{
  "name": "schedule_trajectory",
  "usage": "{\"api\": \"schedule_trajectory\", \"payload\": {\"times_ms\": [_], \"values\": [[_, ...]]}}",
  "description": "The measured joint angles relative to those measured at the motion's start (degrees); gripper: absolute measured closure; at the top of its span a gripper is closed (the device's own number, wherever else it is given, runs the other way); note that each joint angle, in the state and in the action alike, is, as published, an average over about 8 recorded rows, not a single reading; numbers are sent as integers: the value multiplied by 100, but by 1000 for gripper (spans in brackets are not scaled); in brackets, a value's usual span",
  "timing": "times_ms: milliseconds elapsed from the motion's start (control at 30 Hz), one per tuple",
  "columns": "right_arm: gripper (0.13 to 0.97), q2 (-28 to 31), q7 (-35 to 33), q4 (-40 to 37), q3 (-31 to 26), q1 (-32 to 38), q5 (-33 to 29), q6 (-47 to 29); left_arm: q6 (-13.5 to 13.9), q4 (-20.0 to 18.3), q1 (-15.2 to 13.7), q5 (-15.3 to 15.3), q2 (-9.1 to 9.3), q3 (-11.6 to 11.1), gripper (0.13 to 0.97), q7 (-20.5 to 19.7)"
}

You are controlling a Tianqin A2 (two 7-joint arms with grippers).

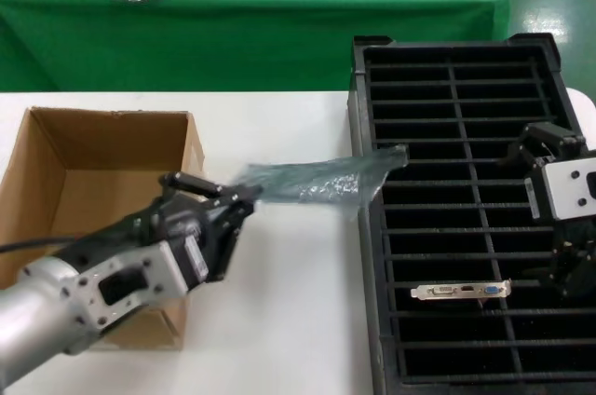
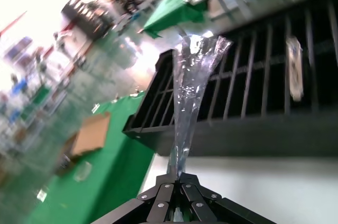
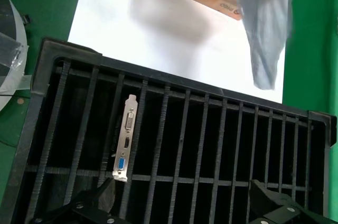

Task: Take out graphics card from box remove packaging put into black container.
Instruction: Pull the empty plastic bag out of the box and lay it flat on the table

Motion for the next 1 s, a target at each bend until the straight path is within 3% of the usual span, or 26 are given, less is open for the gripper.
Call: {"api": "schedule_trajectory", "payload": {"times_ms": [267, 367, 467, 567, 733, 867, 1000], "values": [[196, 0, 0, -1, -1, 0, 0, 0, 1451, 181, -363, 917, 1704, -588, 958, -2054], [163, 0, 0, 0, -1, 1, 0, 0, 1810, 421, -459, 1336, 2221, -784, 958, -2824], [152, 0, 0, 0, -1, 1, 0, 0, 2020, 707, -528, 1685, 2603, -952, 958, -3574], [149, 0, 0, 0, -1, 1, 1, 0, 2101, 1007, -575, 1917, 2863, -1093, 958, -4304], [135, 0, 0, 0, -1, 1, 1, 0, 1963, 1407, -599, 2040, 3035, -1186, 958, -5219], [129, 0, 0, 0, -1, 1, 1, 0, 1743, 1622, -605, 2101, 3077, -1178, 958, -5642], [129, 0, 0, 0, -2, 1, 1, 1, 1551, 1769, -641, 2132, 3086, -1181, 952, -5813]]}}
